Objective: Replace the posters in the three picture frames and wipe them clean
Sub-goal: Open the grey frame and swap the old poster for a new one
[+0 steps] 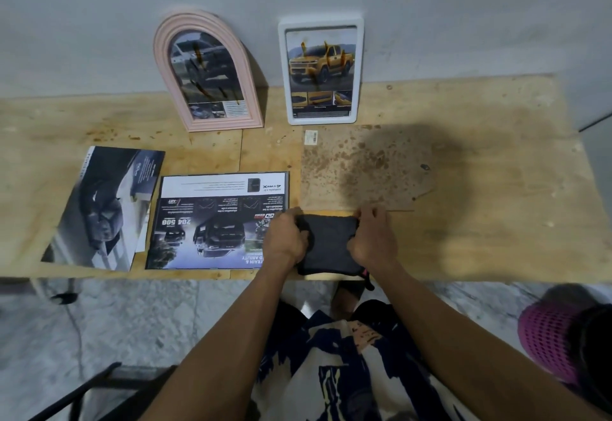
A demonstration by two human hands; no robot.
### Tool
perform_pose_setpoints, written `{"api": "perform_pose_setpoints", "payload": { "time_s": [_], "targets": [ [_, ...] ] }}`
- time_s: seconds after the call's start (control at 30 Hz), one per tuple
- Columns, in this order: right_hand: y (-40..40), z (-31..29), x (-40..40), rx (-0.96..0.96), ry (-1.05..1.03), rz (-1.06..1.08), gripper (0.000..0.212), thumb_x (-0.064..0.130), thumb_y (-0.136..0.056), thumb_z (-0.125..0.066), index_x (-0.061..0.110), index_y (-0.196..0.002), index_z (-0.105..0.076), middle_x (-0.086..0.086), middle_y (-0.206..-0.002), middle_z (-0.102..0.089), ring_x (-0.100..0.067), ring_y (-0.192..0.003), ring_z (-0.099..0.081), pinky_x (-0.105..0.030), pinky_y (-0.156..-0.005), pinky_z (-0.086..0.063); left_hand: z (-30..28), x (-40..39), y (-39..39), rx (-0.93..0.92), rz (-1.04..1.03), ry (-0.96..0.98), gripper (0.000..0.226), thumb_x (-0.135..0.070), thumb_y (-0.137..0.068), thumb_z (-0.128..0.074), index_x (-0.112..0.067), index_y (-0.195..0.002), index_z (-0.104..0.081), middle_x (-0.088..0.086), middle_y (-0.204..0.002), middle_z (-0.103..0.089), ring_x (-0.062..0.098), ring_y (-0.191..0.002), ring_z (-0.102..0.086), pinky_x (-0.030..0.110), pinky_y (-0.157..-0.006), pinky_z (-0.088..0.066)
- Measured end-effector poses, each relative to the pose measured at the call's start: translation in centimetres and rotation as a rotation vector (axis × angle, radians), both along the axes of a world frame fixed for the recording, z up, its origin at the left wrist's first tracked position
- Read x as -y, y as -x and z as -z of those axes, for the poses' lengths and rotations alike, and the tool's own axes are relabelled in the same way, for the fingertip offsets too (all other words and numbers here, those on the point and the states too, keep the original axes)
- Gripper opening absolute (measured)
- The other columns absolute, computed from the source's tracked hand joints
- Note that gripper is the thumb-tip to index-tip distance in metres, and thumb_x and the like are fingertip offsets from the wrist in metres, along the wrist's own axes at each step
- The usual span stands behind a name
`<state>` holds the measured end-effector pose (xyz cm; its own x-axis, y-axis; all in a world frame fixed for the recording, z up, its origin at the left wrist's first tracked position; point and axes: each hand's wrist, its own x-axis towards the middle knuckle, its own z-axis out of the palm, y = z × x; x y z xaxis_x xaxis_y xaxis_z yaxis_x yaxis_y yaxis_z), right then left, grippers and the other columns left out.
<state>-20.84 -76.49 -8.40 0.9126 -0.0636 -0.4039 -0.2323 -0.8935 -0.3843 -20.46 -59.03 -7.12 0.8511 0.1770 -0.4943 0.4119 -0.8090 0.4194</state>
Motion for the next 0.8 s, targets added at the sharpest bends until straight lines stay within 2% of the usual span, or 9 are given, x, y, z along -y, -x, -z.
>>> {"api": "perform_pose_setpoints", "payload": {
  "time_s": [0.1, 0.17, 0.3, 0.37, 0.43, 0.57, 0.67, 0.8],
  "targets": [
    [0.0, -0.8, -2.3, 0.088, 0.153, -0.134, 0.049, 0.018, -0.077, -0.070, 0.021, -0.119, -0.043, -0.005, -0.122, -0.043, -0.027, -0.115, -0.041, -0.037, -0.082, -0.040, 0.2, -2.8, 0.8, 0.032, -0.093, 0.014, 0.018, -0.023, -0.085, -0.069, -0.019, -0.103, -0.065, 0.006, -0.103, -0.069, 0.029, -0.094, -0.067, 0.038, -0.079, -0.057],
    [-0.4, -1.1, -4.2, 0.079, 0.148, -0.194, 0.051, 0.020, -0.077, -0.071, 0.020, -0.121, -0.045, -0.006, -0.125, -0.043, -0.027, -0.116, -0.041, -0.038, -0.086, -0.038, 0.2, -5.2, 1.2, 0.040, -0.145, -0.018, 0.018, -0.024, -0.087, -0.070, -0.021, -0.104, -0.066, 0.005, -0.105, -0.069, 0.026, -0.092, -0.066, 0.042, -0.078, -0.058],
    [-0.8, -0.9, -9.1, 0.070, 0.054, -0.220, 0.047, 0.017, -0.080, -0.068, 0.017, -0.123, -0.050, -0.007, -0.126, -0.046, -0.026, -0.117, -0.044, -0.037, -0.089, -0.042, 0.8, -11.8, 2.1, 0.012, -0.174, -0.102, 0.015, -0.024, -0.086, -0.069, -0.024, -0.100, -0.067, 0.004, -0.102, -0.067, 0.023, -0.086, -0.065, 0.038, -0.071, -0.056],
    [-0.9, -0.7, -11.5, 0.035, -0.016, -0.192, 0.044, 0.019, -0.085, -0.065, 0.017, -0.125, -0.049, -0.006, -0.126, -0.047, -0.026, -0.119, -0.044, -0.039, -0.090, -0.045, 1.3, -15.1, 2.4, -0.004, -0.174, -0.143, 0.023, -0.024, -0.082, -0.071, -0.024, -0.104, -0.066, 0.005, -0.104, -0.067, 0.025, -0.091, -0.066, 0.042, -0.076, -0.058],
    [-1.0, -0.5, -13.5, -0.019, -0.066, -0.147, 0.045, 0.023, -0.088, -0.063, 0.019, -0.130, -0.046, -0.005, -0.130, -0.047, -0.026, -0.121, -0.045, -0.043, -0.092, -0.047, 1.2, -17.7, 2.6, -0.018, -0.198, -0.212, 0.035, -0.028, -0.081, -0.074, -0.024, -0.114, -0.063, 0.008, -0.116, -0.063, 0.028, -0.105, -0.062, 0.045, -0.086, -0.057],
    [-0.7, -0.2, -16.2, -0.066, -0.117, -0.002, 0.037, 0.022, -0.088, -0.059, 0.019, -0.124, -0.049, -0.006, -0.135, -0.041, -0.027, -0.119, -0.045, -0.045, -0.092, -0.049, 0.6, -21.6, 2.4, -0.095, -0.212, -0.334, 0.068, -0.053, -0.078, -0.075, -0.014, -0.128, -0.051, 0.012, -0.136, -0.047, 0.032, -0.127, -0.044, 0.049, -0.098, -0.046],
    [-0.7, 0.2, -17.3, -0.060, -0.067, 0.067, 0.044, 0.021, -0.086, -0.060, 0.019, -0.128, -0.047, -0.007, -0.137, -0.038, -0.028, -0.121, -0.043, -0.044, -0.091, -0.049, 0.6, -23.0, 1.7, -0.137, -0.189, -0.320, 0.085, -0.061, -0.071, -0.078, -0.014, -0.133, -0.045, 0.011, -0.141, -0.040, 0.032, -0.132, -0.038, 0.050, -0.100, -0.043],
    [-0.8, 0.4, -18.8, -0.052, -0.032, 0.201, 0.039, 0.026, -0.085, -0.064, 0.016, -0.120, -0.050, -0.010, -0.137, -0.039, -0.030, -0.123, -0.038, -0.045, -0.090, -0.048, 0.8, -23.5, 1.1, -0.115, -0.177, -0.308, 0.093, -0.062, -0.064, -0.082, -0.012, -0.132, -0.043, 0.012, -0.140, -0.041, 0.032, -0.132, -0.037, 0.050, -0.100, -0.041]
  ]
}}
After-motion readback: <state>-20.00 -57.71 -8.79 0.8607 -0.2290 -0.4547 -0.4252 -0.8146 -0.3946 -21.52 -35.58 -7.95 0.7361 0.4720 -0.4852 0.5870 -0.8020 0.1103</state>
